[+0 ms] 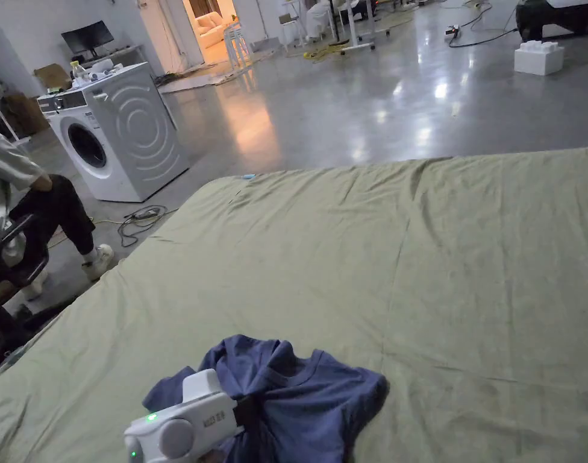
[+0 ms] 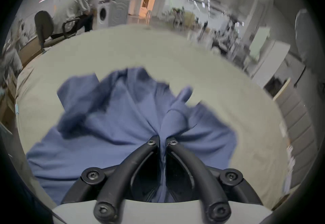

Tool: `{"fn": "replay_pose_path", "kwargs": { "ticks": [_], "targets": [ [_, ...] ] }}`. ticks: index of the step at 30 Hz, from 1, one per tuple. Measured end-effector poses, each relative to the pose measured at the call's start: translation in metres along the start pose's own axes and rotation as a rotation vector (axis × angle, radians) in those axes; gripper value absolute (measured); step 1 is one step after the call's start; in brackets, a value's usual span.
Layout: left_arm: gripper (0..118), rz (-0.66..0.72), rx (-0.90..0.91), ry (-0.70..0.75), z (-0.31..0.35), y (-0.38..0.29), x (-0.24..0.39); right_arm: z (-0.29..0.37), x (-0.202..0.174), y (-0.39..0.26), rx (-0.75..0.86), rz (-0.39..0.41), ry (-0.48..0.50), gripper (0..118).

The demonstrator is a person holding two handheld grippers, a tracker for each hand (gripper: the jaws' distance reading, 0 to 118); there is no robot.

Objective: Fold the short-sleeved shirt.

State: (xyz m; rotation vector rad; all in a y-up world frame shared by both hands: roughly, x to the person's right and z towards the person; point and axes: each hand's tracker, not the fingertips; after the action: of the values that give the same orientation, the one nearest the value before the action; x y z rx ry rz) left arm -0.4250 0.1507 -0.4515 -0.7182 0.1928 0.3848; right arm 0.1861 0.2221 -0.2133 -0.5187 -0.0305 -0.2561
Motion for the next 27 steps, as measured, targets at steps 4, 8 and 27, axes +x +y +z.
{"fn": "replay_pose_path", "kwargs": {
  "ticks": [4,8,27],
  "targets": [
    [6,0.063,0.128,-0.114,0.047,0.044,0.016,0.014,0.004,-0.002,0.008,0.013,0.014,1],
    [6,-0.038,0.193,-0.185,0.061,0.068,0.074,0.037,0.013,-0.006,0.033,0.012,0.031,1],
    [6,-0.447,-0.4,-0.89,0.09,-0.294,0.434,0.104,0.082,-0.028,0.033,-0.097,-0.186,1]
  ]
}}
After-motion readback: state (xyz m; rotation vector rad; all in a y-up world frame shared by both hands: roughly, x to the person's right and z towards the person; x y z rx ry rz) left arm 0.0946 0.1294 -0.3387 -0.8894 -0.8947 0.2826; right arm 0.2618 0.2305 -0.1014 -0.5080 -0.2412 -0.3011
